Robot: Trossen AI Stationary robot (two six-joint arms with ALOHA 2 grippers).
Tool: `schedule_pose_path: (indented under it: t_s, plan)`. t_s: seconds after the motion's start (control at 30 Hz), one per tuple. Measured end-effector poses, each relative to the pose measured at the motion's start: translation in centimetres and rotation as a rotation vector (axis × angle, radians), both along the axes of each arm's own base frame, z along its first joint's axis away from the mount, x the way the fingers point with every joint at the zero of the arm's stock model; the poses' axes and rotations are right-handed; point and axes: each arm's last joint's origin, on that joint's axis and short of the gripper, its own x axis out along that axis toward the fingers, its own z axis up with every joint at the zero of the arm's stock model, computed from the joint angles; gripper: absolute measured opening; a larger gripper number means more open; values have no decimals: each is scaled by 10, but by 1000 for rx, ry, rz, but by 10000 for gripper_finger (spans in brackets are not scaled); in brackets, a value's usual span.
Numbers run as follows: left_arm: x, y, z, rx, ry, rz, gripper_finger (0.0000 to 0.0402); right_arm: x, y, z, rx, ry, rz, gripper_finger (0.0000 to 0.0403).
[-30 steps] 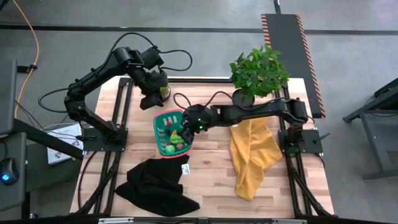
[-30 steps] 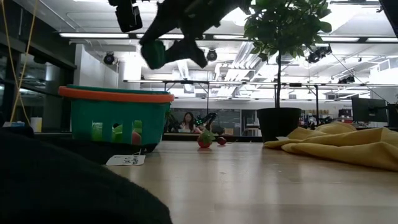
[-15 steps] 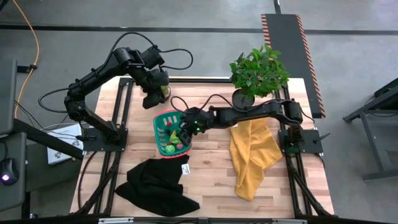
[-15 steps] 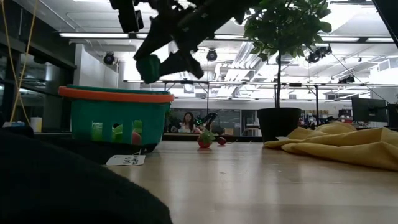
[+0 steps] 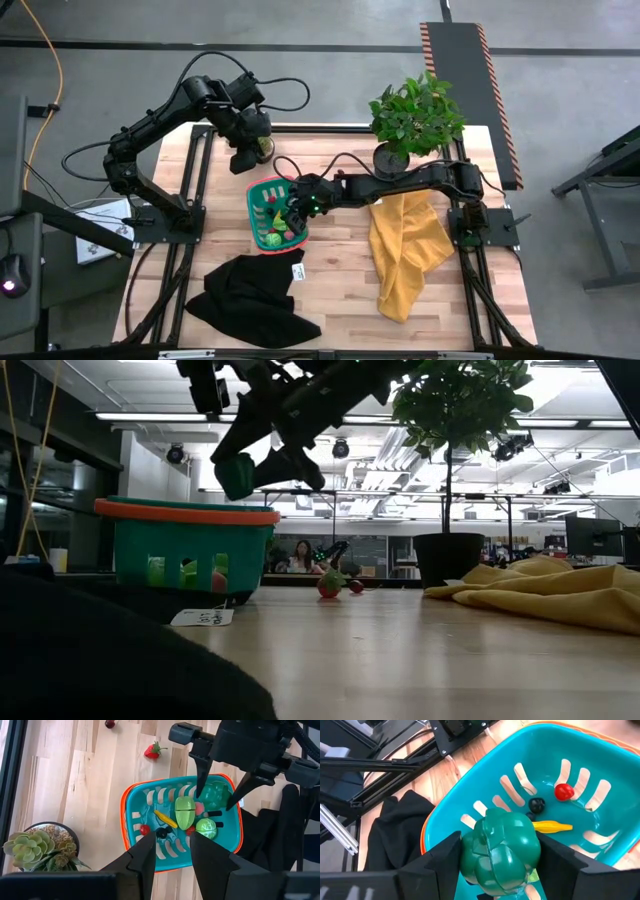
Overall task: Pick and placing Produce into tupperware
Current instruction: Put the green pepper in the green basket, then put the red strawberry in the green basket
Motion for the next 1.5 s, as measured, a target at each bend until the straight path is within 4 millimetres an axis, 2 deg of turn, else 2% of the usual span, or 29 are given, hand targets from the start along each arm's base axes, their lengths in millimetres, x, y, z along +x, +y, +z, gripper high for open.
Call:
schedule_pose_path:
  t_s: [0.47,0.7,1.17,1.5]
  plan:
    - [0,0,0,-1,-2,1,111,1,1,1,16,-11,33,203]
    - [0,0,0,-1,-2,1,111,1,1,1,24,-13,42,230]
    - [0,0,0,-2,-3,0,111,1,-4,1,29,-13,38,234]
    - [0,0,0,-2,-2,0,111,1,-7,1,44,-14,52,265]
